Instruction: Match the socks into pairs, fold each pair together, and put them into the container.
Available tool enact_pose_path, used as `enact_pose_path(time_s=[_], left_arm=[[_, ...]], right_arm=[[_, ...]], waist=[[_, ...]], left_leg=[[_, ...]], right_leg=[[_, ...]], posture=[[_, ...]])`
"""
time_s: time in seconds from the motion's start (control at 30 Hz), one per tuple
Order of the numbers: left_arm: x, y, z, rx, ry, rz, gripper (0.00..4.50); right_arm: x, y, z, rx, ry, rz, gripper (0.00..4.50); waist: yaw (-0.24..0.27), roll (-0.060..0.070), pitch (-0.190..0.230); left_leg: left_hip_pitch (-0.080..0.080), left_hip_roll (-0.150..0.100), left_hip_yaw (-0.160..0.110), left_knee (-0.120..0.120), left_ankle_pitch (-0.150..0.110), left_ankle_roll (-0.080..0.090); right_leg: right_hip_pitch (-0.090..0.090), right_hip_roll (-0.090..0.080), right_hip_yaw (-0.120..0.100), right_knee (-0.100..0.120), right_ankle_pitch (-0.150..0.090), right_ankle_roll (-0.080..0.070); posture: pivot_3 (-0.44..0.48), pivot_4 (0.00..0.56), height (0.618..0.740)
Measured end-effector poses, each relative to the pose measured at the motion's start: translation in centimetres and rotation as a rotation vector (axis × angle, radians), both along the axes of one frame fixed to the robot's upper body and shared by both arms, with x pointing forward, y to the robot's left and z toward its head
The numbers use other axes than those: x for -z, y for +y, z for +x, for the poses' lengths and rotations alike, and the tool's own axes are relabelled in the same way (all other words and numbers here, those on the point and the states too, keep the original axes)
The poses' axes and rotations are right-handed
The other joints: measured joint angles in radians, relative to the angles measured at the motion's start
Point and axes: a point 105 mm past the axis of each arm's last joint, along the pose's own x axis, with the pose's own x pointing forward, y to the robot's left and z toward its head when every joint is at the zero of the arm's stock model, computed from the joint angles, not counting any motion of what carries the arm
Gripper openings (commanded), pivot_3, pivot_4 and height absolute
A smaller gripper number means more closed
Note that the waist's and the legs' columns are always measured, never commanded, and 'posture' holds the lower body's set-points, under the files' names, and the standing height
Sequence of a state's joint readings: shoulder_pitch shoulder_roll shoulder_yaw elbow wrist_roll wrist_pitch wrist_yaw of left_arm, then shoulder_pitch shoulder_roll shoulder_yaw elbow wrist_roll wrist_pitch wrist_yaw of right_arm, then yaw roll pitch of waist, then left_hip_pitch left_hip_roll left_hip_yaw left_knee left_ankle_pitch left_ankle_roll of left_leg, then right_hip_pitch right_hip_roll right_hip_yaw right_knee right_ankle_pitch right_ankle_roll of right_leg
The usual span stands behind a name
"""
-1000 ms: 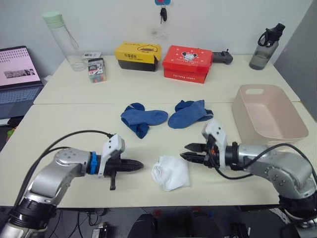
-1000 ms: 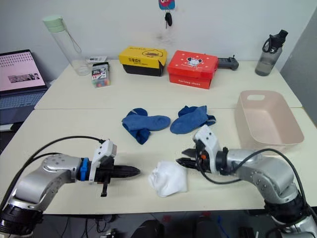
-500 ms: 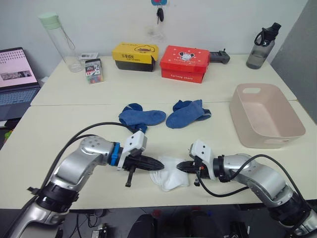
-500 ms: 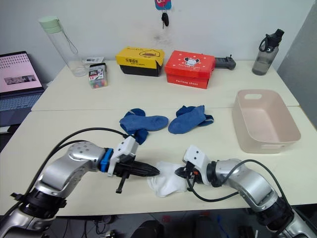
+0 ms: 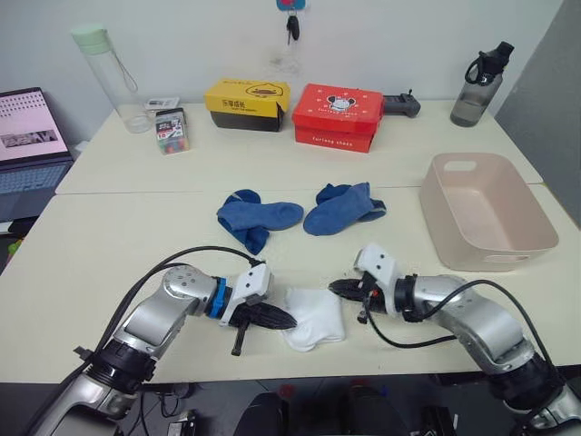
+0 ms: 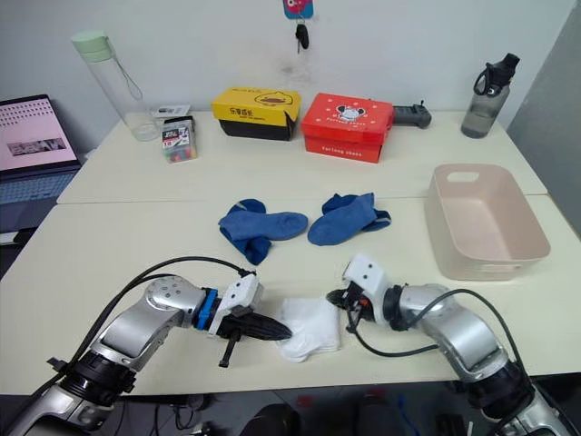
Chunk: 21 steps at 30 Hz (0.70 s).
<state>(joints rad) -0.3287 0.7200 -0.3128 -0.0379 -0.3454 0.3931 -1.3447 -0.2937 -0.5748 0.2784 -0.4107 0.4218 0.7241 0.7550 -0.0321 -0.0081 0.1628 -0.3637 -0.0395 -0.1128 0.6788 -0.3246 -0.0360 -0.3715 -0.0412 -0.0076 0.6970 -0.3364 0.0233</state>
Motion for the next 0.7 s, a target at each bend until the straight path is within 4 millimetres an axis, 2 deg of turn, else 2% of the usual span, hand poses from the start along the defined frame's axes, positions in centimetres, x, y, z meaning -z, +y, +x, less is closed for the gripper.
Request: enact_pose_path(time_s=[0.1,0.27,0.53,0.7], left_arm=[[-1.3,-0.1,0.2,-0.015,0.036,-0.022,0.00],[-3.2,-1.8,1.8,-0.049,-0.001,-0.086,0.00],[-0.8,-3.0,3.3,-0.093,-0.029,-0.026,0.00],[-0.2,-2.5,3.6,-0.098,-0.065,-0.003,0.00]], right_arm=[[-0.9,0.4,-1.3,-0.097,0.000,0.016,0.04],[0.6,1.2,-2.8,-0.206,0.026,-0.043,0.04],[3.0,1.9,-3.4,-0.276,0.059,-0.111,0.04],[3.7,0.7,-4.4,-0.302,0.070,-0.159,0.04]], waist=[[0.001,0.000,0.000],[0.003,0.000,0.000],[0.001,-0.001,0.000],[0.003,-0.001,0.000]], left_leg=[[0.000,0.000,0.000,0.000,0.000,0.001],[-0.001,-0.001,0.000,0.001,0.000,0.000],[-0.001,-0.001,0.000,0.001,0.000,-0.001],[0.000,-0.001,0.000,0.001,0.000,-0.001]], right_leg=[[0.000,0.000,0.000,0.000,0.000,0.000],[0.000,0.000,0.000,-0.001,0.000,0.000],[0.000,0.000,0.000,0.000,0.000,0.000],[0.001,0.000,0.000,-0.001,0.000,0.000]], posture=[[0.000,0.150,0.740],[0.000,0.150,0.740],[0.000,0.150,0.740],[0.000,0.150,0.740]])
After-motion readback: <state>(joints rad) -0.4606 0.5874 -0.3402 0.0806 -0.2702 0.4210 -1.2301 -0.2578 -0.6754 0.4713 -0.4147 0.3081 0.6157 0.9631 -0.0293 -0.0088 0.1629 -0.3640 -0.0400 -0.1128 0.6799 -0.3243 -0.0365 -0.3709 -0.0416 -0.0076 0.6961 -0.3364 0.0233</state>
